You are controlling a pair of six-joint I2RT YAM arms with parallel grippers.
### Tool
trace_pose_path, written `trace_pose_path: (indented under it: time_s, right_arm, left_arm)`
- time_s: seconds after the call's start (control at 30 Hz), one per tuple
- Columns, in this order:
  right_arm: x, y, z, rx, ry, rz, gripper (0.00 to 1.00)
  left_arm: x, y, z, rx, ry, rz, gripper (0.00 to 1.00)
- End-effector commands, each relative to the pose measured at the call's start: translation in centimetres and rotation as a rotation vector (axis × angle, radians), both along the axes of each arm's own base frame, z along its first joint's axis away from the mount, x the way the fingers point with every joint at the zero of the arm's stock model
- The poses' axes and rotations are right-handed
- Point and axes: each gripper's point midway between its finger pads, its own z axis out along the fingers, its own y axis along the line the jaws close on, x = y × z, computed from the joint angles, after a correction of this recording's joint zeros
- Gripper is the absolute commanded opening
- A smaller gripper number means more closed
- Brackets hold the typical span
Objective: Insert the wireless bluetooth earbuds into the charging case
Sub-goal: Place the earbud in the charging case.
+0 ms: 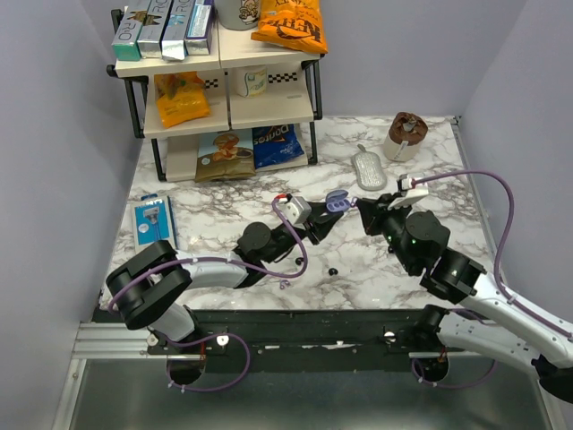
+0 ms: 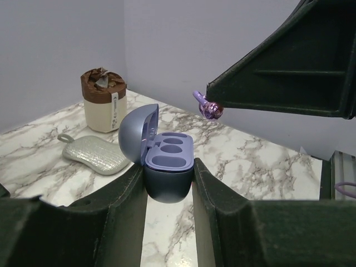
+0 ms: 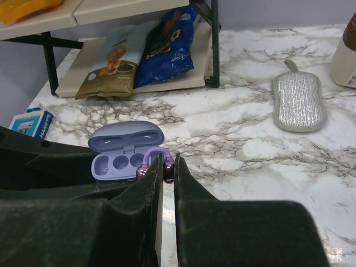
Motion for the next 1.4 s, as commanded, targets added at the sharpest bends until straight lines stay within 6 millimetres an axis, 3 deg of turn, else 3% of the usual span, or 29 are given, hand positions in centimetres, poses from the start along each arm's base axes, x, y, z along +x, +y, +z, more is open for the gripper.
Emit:
trace_pose_path:
  time_s: [0.0,0.47,0.93,1.37]
  right_arm:
    - [0.3,0.7,2.0,0.038,-0.057,0.016,0.01]
    - [1.1,1.2,0.2,0.008,-0.021,-0.014,0.01]
    - [0.9,1.8,-0.4,-0.037,-0.023,0.013,0.01]
    - [0.3,1.0,-0.3,-0.047,-0.031,0.005,0.01]
  left_arm:
    - [-0.7,-0.5,2.4,-0.084,-0.032,-0.054,0.00]
    - [-0.9,-1.2,3.2,-0.120,-0.001,-0.072,0.00]
    - [-0.5,-0.8,3.5,-0.129,0.000,-0.038,0.00]
    - [-0.2,-0.8,3.5,-0.138,0.002,-0.021,0.00]
